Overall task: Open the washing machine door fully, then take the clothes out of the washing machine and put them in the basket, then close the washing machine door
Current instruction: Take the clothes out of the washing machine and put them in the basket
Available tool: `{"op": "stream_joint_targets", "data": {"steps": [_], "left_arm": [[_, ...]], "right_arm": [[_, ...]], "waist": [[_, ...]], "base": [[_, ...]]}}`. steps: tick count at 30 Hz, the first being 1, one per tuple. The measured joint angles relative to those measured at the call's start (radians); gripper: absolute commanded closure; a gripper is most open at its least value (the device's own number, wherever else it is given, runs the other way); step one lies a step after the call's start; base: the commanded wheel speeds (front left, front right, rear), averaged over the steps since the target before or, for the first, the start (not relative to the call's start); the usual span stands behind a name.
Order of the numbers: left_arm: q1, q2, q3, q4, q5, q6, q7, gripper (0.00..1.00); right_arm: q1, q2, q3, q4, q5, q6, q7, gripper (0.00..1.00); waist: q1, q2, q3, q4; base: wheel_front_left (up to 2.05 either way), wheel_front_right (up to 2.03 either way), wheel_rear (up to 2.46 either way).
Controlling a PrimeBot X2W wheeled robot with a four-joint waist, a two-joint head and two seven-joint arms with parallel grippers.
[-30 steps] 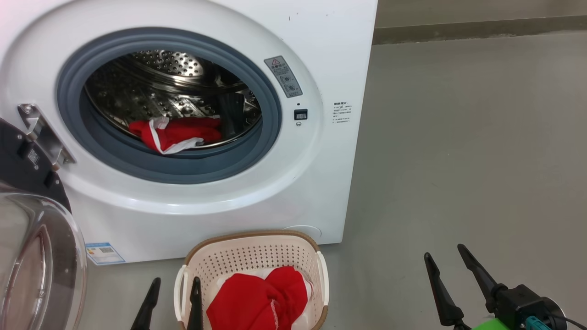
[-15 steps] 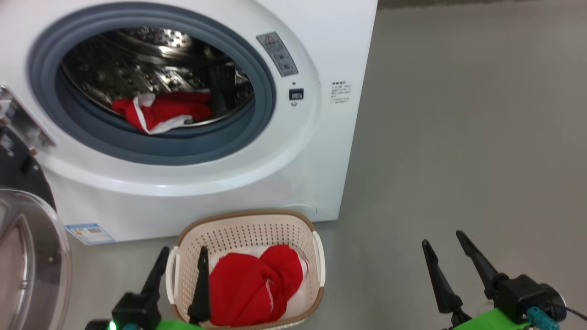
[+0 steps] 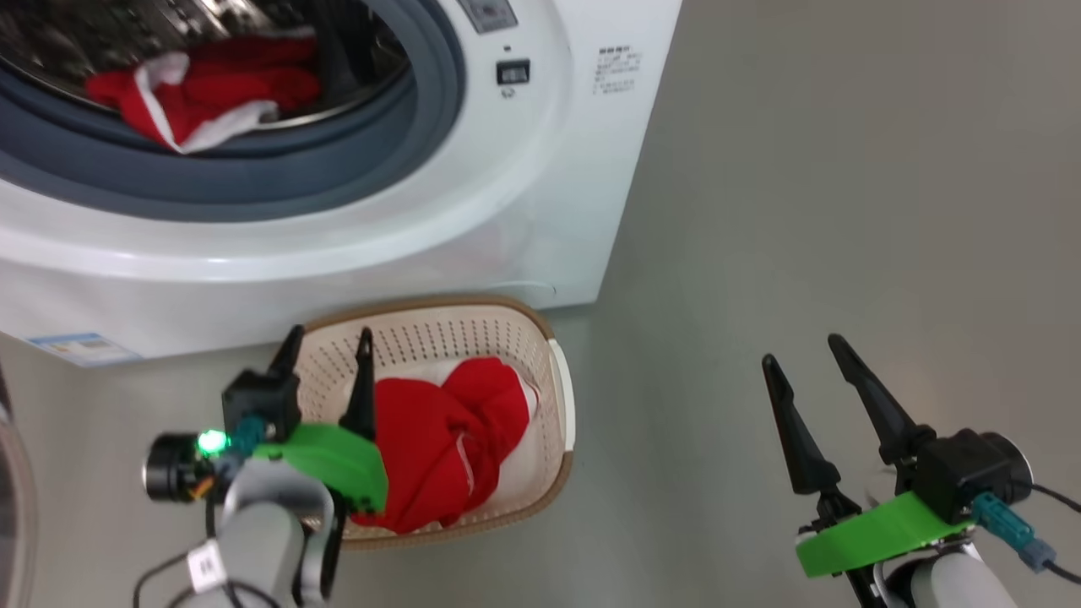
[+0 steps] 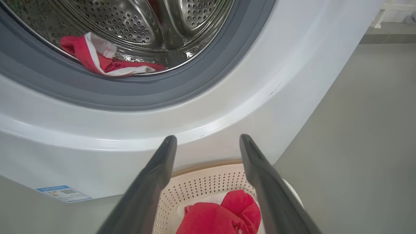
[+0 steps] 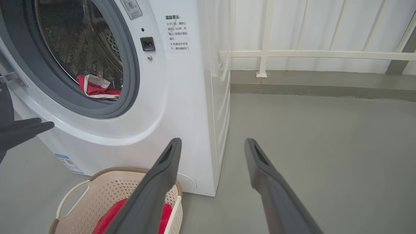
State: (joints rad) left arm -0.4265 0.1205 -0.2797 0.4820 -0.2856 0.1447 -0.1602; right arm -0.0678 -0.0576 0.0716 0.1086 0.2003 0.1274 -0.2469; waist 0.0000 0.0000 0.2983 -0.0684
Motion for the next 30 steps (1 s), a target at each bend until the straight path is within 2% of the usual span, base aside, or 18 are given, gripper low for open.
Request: {"op": "stream_joint_targets", "data": {"steps": [4, 7, 15, 23, 30], "left_arm": [[-0.110, 0.015, -0.001, 0.101, 0.002, -0.023, 0.027, 0.00], [-0.193, 0.040, -0.001, 0.149, 0.016, -0.024, 0.040, 0.00], [-0.358, 0.109, 0.001, 0.183, 0.048, -0.029, 0.065, 0.00], [-0.507, 0.223, 0.027, 0.151, 0.078, -0.018, 0.129, 0.00], [-0.617, 0.328, 0.017, 0.137, 0.128, -0.022, 0.251, 0.00]], "right_arm": [[-0.039, -0.001, 0.009, 0.009, 0.024, 0.000, -0.001, 0.00], [-0.063, -0.001, 0.008, 0.014, 0.033, 0.000, -0.004, 0.00], [-0.108, 0.002, 0.003, 0.009, 0.055, 0.000, -0.008, 0.00], [-0.149, 0.007, 0.012, 0.008, 0.092, 0.000, -0.008, 0.00], [-0.173, 0.008, 0.048, 0.011, 0.129, 0.000, -0.008, 0.00]], "waist": [[0.0000, 0.0000, 0.061, -0.017], [0.0000, 0.0000, 0.104, -0.032], [0.0000, 0.0000, 0.197, -0.072], [0.0000, 0.0000, 0.256, -0.115], [0.0000, 0.0000, 0.291, -0.159]], "base": [[0.00, 0.00, 0.00], [0.00, 0.00, 0.00], [0.00, 0.00, 0.00], [0.00, 0.00, 0.00], [0.00, 0.00, 0.00]]}}
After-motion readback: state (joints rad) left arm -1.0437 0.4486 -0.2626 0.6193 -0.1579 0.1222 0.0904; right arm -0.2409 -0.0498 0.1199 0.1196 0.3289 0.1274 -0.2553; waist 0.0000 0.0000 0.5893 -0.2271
